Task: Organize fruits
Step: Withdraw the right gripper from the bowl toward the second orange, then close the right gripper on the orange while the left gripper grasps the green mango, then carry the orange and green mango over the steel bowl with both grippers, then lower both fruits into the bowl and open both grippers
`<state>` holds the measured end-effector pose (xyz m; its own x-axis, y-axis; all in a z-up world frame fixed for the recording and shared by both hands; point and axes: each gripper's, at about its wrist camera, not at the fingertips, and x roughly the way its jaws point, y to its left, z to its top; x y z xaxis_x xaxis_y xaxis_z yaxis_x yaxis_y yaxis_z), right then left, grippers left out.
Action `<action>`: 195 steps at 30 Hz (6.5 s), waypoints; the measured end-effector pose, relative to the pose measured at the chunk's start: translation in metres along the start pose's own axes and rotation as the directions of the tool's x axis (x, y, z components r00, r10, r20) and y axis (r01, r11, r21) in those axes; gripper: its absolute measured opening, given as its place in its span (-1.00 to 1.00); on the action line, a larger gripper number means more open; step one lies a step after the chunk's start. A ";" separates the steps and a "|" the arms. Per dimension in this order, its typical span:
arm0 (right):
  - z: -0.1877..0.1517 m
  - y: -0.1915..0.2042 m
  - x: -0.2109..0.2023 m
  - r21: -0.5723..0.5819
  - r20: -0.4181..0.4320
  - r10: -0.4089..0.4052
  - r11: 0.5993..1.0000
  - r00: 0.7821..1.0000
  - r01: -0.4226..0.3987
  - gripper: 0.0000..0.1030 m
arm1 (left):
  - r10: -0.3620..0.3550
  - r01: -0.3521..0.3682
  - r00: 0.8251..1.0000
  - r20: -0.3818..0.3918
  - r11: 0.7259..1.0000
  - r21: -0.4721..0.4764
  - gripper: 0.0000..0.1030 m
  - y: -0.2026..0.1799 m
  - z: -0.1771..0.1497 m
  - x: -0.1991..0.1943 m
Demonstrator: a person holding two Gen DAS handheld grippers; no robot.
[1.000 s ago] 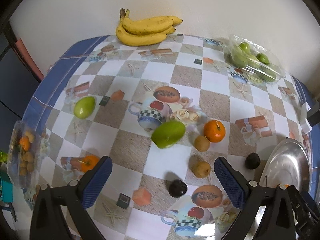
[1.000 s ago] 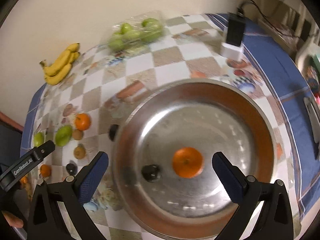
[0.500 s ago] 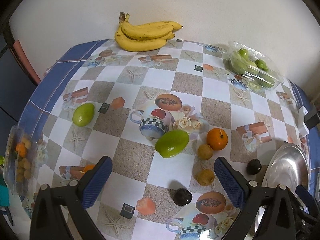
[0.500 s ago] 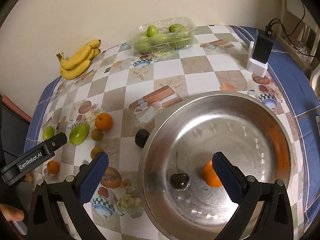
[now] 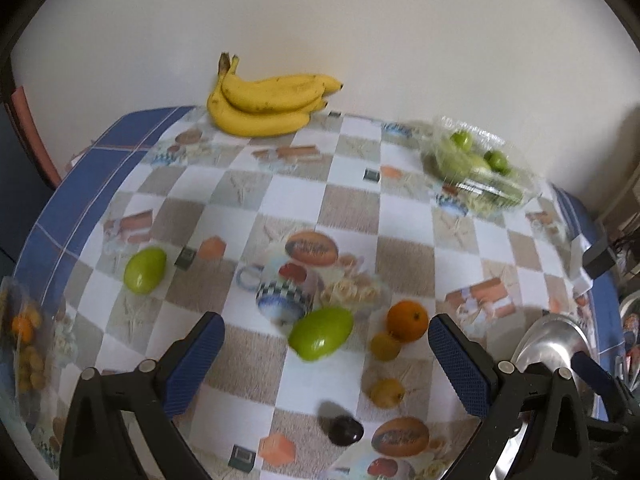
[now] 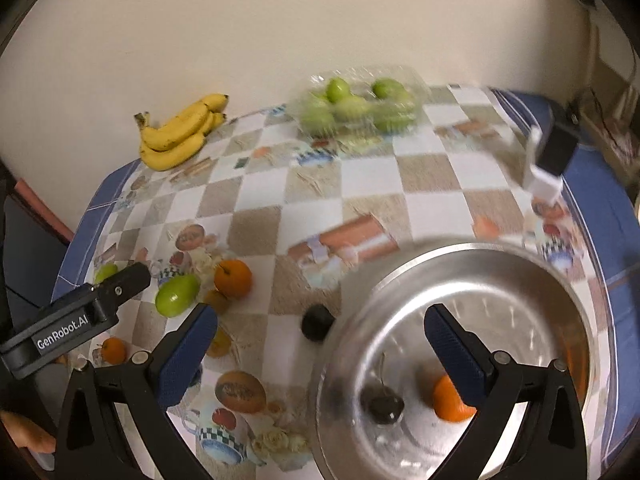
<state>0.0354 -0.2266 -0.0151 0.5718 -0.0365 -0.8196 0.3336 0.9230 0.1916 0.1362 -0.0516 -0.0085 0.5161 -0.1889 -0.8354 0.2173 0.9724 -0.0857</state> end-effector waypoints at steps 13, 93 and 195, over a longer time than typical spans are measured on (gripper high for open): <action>0.015 0.025 0.032 -0.055 -0.050 0.020 0.998 0.999 -0.022 0.55 | -0.034 0.031 0.998 -0.047 0.997 -0.072 0.98 0.010 0.015 0.023; 0.035 0.026 0.063 0.079 -0.104 0.153 0.986 0.983 -0.145 -0.27 | -0.097 0.025 0.948 -0.304 0.972 -0.234 0.07 0.022 -0.010 0.087; -0.043 -0.153 -0.003 0.426 -0.239 -0.119 0.879 0.964 0.215 -0.25 | -0.184 0.224 0.971 -0.152 0.920 0.320 0.05 -0.195 -0.073 0.021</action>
<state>-0.0498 -0.3514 -0.0658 0.3319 -0.0538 -0.9418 0.7351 0.6404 0.2224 0.0445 -0.2350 -0.0491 0.3354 -0.3412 -0.8781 0.5809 0.8087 -0.0924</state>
